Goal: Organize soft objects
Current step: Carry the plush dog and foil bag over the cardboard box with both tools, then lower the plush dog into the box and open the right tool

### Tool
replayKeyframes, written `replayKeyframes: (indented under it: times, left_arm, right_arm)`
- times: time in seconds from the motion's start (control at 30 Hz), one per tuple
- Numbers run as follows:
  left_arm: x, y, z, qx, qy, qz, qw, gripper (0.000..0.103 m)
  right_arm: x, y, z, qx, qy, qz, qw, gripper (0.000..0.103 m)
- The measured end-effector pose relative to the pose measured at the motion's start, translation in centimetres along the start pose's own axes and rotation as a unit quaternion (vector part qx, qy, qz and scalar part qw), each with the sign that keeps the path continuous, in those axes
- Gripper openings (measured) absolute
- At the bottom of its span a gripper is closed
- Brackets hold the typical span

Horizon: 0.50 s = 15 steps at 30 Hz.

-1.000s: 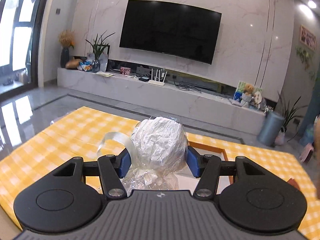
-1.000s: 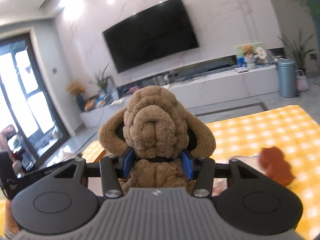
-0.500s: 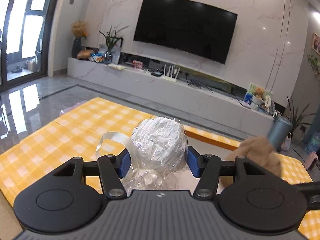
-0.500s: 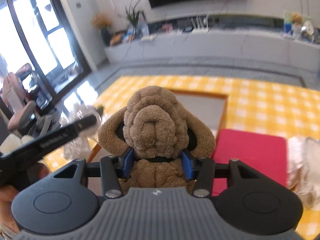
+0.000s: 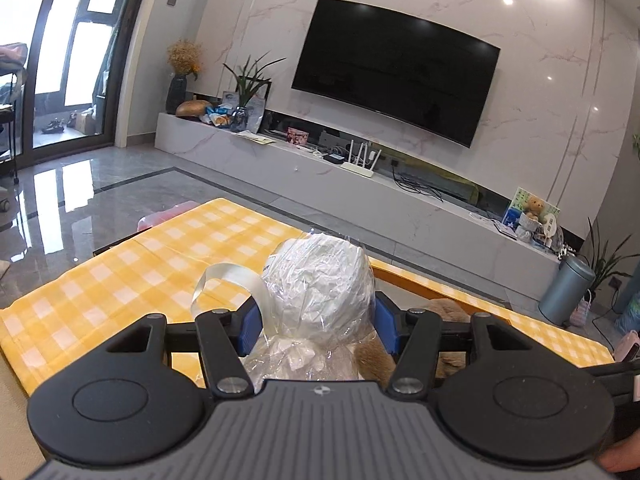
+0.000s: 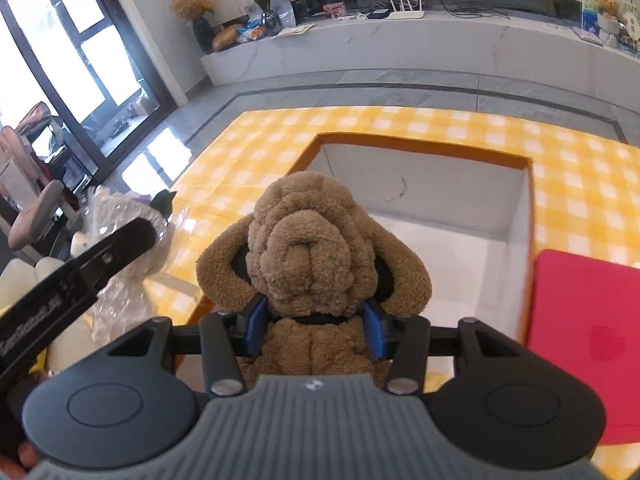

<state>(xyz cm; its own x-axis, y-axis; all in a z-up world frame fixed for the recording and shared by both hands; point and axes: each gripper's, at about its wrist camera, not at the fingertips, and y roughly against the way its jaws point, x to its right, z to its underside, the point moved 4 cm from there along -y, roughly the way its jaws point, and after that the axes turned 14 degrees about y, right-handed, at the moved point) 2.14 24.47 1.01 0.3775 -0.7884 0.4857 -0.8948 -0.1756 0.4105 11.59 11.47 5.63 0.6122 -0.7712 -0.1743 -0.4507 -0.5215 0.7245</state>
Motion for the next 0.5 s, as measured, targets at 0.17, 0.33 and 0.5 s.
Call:
replayKeyframes:
  times: [0.17,0.33,0.5]
  left_arm:
    - [-0.9,-0.3,-0.2,-0.004,0.015,-0.001,0.9999,0.065]
    - [-0.5,-0.3,0.0,-0.008,0.008,0.012,0.9999,0.065]
    - [-0.9,-0.7,0.1,-0.015,0.012,0.012,0.9997,0.065]
  right_arm:
    - [-0.9,-3.0,0.4,-0.047,-0.037,-0.048,0.997,0.050]
    - [-1.3,-6.2,1.1,-0.093,-0.081,-0.069,0.990,0.050]
    - [-1.2,-8.2,1.6,-0.114,-0.119,-0.076,0.983,0.050]
